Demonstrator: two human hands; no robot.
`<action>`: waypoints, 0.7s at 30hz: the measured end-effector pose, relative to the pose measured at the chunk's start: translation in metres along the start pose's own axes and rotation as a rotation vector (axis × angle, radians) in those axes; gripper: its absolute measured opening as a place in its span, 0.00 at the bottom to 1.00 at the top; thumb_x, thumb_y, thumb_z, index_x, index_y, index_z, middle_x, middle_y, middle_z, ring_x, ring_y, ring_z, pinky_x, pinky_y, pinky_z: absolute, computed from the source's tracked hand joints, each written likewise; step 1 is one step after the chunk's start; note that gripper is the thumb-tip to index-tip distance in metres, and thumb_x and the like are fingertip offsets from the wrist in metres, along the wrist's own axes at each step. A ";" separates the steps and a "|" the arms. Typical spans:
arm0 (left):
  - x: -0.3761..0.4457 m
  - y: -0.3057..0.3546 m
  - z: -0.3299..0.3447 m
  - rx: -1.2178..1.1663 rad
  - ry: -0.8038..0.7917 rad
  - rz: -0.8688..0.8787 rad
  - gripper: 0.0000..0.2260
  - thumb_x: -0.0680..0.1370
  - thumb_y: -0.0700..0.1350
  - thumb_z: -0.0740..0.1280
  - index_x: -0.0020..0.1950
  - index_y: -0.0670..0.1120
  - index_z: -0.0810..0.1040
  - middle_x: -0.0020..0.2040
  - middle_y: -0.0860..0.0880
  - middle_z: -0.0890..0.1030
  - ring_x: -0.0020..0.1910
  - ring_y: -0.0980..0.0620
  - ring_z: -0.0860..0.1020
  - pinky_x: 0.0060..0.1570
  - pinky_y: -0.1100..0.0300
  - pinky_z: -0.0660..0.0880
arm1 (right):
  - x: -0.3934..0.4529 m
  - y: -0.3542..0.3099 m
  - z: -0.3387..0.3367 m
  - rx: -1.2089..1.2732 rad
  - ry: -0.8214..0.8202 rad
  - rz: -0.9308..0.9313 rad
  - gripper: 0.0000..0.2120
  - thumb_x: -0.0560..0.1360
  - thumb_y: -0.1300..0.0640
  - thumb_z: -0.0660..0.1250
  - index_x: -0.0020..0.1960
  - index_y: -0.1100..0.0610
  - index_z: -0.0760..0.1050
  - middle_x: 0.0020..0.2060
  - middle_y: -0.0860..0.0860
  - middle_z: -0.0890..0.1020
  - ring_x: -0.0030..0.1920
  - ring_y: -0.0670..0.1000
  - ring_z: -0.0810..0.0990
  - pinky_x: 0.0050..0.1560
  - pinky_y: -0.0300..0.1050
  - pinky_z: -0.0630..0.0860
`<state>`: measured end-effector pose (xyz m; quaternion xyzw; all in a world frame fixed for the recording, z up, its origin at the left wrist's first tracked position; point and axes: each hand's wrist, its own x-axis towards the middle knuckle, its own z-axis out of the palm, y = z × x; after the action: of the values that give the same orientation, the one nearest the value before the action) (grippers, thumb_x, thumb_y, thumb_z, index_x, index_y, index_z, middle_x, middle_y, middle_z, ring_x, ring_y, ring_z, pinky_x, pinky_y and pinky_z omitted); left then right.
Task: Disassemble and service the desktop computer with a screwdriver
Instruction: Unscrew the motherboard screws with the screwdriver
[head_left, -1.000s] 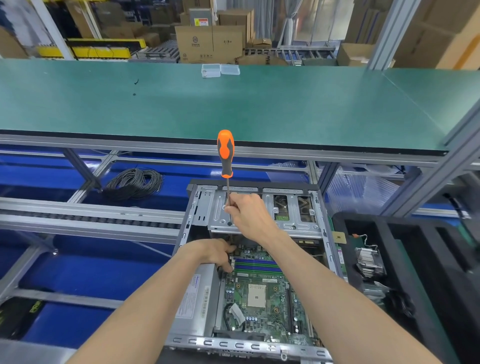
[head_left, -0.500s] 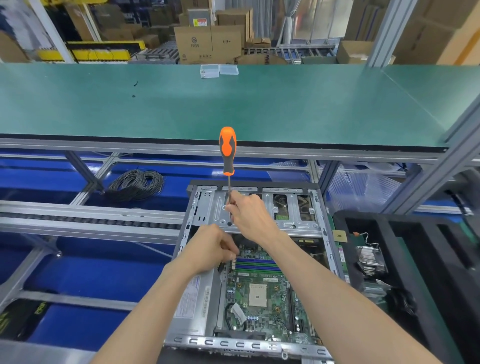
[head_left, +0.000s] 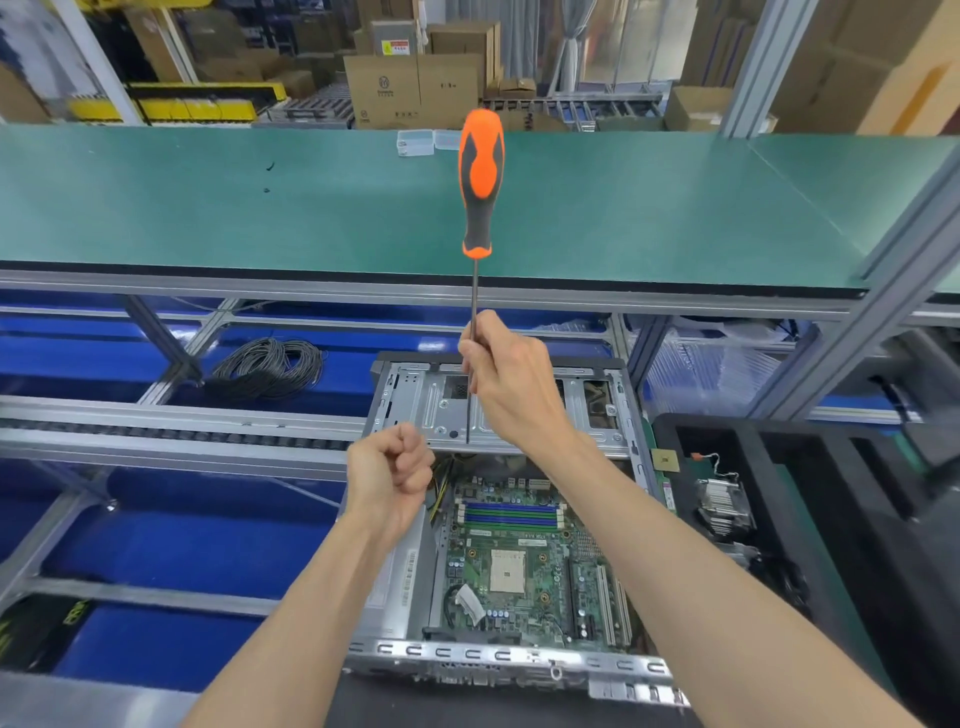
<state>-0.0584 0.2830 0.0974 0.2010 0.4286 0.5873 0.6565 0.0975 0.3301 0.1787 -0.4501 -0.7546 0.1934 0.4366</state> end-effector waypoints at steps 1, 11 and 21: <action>-0.001 -0.003 0.002 -0.078 0.011 -0.020 0.13 0.68 0.33 0.51 0.28 0.45 0.68 0.25 0.51 0.61 0.23 0.56 0.55 0.17 0.64 0.52 | -0.005 0.002 -0.002 -0.007 -0.003 0.004 0.06 0.82 0.62 0.59 0.46 0.59 0.69 0.31 0.51 0.78 0.32 0.59 0.77 0.38 0.58 0.76; -0.005 -0.014 0.020 0.974 -0.194 0.378 0.07 0.69 0.49 0.76 0.46 0.57 0.86 0.22 0.55 0.66 0.24 0.52 0.59 0.26 0.63 0.57 | -0.066 0.036 0.000 -0.080 -0.220 0.158 0.05 0.80 0.60 0.63 0.46 0.58 0.73 0.34 0.54 0.82 0.38 0.58 0.80 0.43 0.56 0.77; 0.001 -0.009 0.001 1.459 -0.117 0.341 0.12 0.68 0.55 0.79 0.40 0.72 0.80 0.27 0.59 0.80 0.28 0.60 0.72 0.32 0.59 0.66 | -0.082 0.036 0.021 -0.079 -0.352 0.227 0.09 0.82 0.58 0.63 0.49 0.62 0.80 0.39 0.57 0.82 0.42 0.57 0.78 0.43 0.49 0.71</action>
<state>-0.0523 0.2824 0.0903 0.6796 0.6363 0.2362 0.2785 0.1159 0.2816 0.1025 -0.5080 -0.7707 0.2874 0.2555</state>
